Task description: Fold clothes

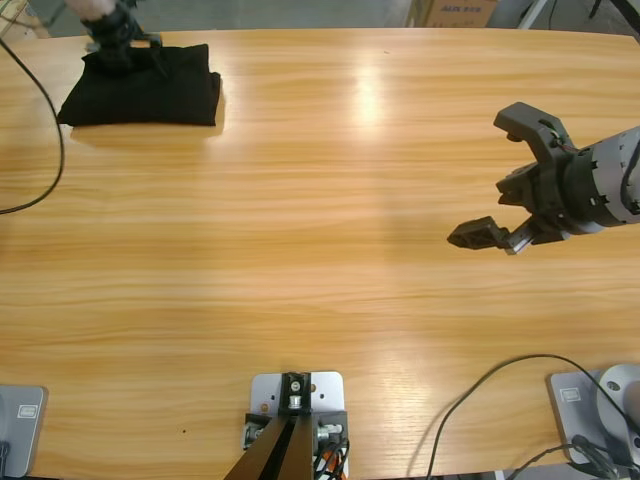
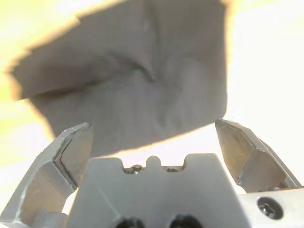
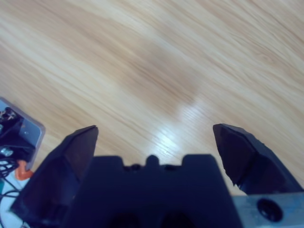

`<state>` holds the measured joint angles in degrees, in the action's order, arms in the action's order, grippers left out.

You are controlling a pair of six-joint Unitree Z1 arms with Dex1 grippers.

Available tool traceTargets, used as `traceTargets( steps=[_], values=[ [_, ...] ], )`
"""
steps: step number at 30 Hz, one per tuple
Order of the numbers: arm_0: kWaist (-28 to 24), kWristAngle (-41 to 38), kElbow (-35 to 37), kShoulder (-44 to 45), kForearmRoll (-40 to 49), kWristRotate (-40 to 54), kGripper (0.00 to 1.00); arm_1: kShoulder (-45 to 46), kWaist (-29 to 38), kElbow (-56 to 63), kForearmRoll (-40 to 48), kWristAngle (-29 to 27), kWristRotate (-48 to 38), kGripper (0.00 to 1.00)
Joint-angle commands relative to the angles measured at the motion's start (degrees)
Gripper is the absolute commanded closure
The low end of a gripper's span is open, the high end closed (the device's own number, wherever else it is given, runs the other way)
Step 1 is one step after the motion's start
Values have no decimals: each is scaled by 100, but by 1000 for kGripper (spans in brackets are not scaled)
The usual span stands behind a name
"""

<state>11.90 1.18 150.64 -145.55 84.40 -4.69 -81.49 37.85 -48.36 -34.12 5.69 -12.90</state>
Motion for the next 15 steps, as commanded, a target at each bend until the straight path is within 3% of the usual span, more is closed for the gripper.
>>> traceTargets(
  steps=[1, 6, 7, 11, 15],
  values=[
    [116, 89, 1700, 1606, 959, -54, 4, 842, -58, -557, -891, -273, 253, 0],
    [645, 12, -289, 3021, 942, -315, 4, 1180, -308, -809, -1708, -843, 469, 0],
    [694, -6, -978, 3390, 631, -373, 4, 1215, -406, -823, -1802, -850, 539, 0],
    [754, -162, -4935, 5439, -1512, -769, 4, 1287, -472, -1021, -2213, -936, 604, 0],
    [970, -140, -7351, 6918, -2314, -1057, 4, 1343, -472, -1062, -2338, -989, 643, 0]
  ],
)
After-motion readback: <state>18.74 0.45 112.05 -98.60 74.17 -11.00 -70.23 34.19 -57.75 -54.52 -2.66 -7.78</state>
